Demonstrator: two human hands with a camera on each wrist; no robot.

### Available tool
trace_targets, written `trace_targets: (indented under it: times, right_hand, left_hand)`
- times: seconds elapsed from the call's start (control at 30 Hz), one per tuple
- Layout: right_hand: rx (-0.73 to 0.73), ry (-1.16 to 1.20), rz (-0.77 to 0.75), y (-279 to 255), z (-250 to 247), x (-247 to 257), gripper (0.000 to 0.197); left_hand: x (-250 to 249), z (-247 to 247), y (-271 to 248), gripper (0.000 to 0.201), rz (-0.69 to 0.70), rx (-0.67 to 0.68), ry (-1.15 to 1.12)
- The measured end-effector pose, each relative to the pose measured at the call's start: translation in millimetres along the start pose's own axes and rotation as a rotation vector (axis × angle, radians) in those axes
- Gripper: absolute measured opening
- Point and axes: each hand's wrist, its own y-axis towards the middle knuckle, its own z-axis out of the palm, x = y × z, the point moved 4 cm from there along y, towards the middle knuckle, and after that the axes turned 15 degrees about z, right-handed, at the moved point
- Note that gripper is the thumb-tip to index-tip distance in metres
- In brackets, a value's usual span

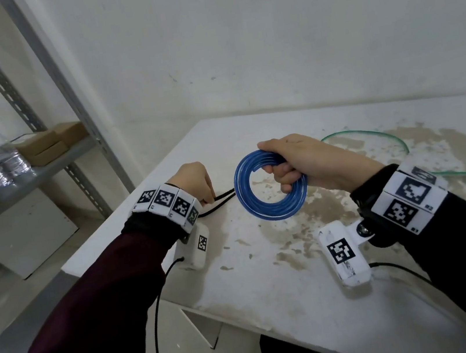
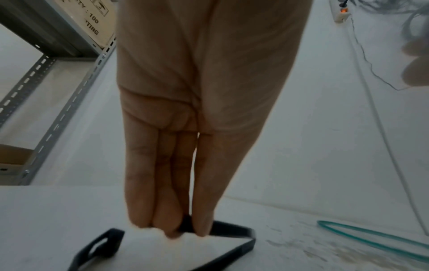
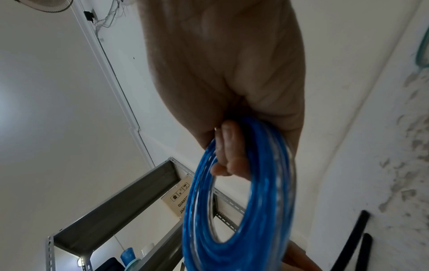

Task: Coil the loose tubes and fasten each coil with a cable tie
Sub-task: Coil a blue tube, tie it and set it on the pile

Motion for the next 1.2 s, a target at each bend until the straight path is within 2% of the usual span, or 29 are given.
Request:
trace_targets:
  times: [0.13,0.23,0.37,0.43,0.53,0.63,0.73,0.8,0.93,1.1,1.2]
  right_hand:
    - [-0.01,0.031,-0.033,-2,-10,8,0.043]
    - [-0.066,0.061,-0.087,-8,-30,19,0.041]
    - [-0.16,0.097,-0.171,-36,-72,38,0.041]
    - [-0.202,0.086,-0.204,-56,-94,43,0.041]
    - [-0.246,0.029,-0.238,-88,-123,43,0.042]
    - [-0.292,0.002,-0.253,-113,-151,35,0.045]
    - [-0.413,-0.116,-0.249,-118,-174,26,0.046]
    - [-0.477,-0.181,-0.259,-116,-186,23,0.044]
    - [-0.552,-0.228,-0.31,-117,-199,21,0.046]
    - [-0.67,-0.349,-0.361,-114,-205,20,0.047]
    - [-0.719,-0.39,-0.394,-114,-204,22,0.045]
  left_hand:
    - [-18,-27,0,0.007,0.128,-0.289,-0.016]
    - [-51,-44,-2,0.012,0.269,-0.467,-0.209]
    - [-105,-54,1,0.012,0.392,-0.619,-0.507]
    - [-129,-56,8,0.012,0.424,-0.629,-0.729]
    - [-166,-59,20,0.001,0.47,-0.665,-0.944]
    - [-199,-63,32,0.007,0.506,-0.686,-1.141]
    - [-232,-66,36,0.017,0.575,-0.631,-1.324]
    - [-255,-68,34,0.018,0.637,-0.587,-1.337]
    - [-281,-64,35,0.004,0.659,-0.565,-1.218]
    - [-293,-54,38,0.013,0.674,-0.474,-1.146]
    - [-294,-51,40,0.027,0.699,-0.438,-1.109]
